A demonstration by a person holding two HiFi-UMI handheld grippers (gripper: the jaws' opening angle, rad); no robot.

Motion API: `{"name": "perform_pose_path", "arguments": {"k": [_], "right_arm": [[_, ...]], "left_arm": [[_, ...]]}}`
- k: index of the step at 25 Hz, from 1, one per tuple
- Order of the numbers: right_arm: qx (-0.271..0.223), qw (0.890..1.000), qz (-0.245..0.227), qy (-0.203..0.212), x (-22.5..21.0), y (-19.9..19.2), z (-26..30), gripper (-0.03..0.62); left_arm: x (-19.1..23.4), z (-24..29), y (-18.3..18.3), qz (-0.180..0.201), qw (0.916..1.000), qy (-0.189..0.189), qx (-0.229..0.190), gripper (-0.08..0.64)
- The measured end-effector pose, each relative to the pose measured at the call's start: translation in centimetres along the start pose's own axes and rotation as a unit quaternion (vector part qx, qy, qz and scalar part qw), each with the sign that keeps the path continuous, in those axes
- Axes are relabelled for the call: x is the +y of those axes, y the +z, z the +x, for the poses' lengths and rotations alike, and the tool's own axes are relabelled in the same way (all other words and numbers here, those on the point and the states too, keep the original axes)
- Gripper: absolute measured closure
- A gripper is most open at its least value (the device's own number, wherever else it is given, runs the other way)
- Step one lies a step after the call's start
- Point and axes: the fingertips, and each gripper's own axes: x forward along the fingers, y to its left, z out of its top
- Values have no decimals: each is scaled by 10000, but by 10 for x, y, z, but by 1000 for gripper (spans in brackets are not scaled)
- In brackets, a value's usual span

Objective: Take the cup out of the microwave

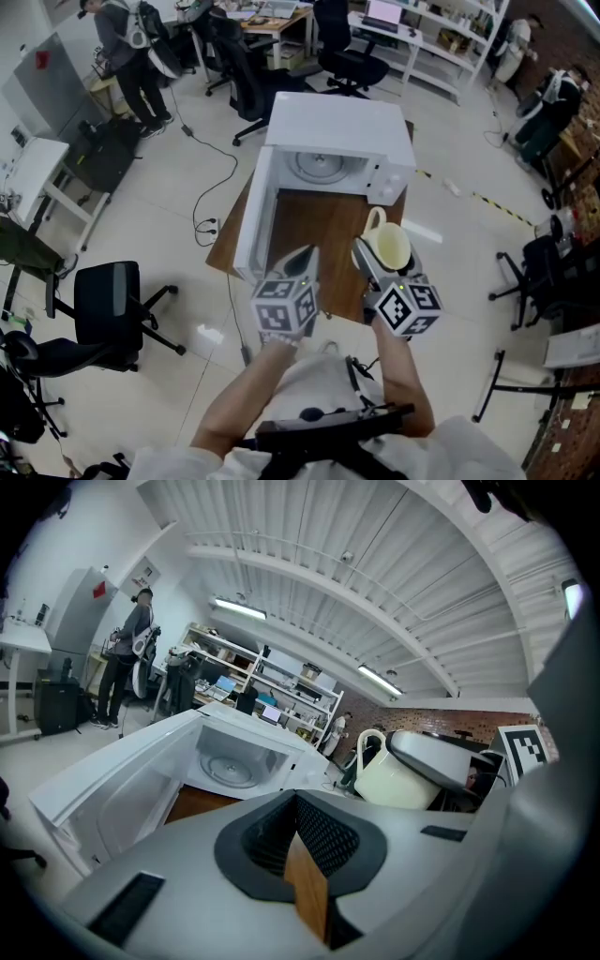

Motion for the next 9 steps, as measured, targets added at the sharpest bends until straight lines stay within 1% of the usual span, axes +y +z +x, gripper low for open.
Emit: {"name": "perform_pose_path", "arguments": {"k": [9], "right_arm": [[3, 10000, -6, -45, 2, 2, 2, 115]], "left_arm": [[0, 2, 4, 1, 10000, -56, 25, 568]]}}
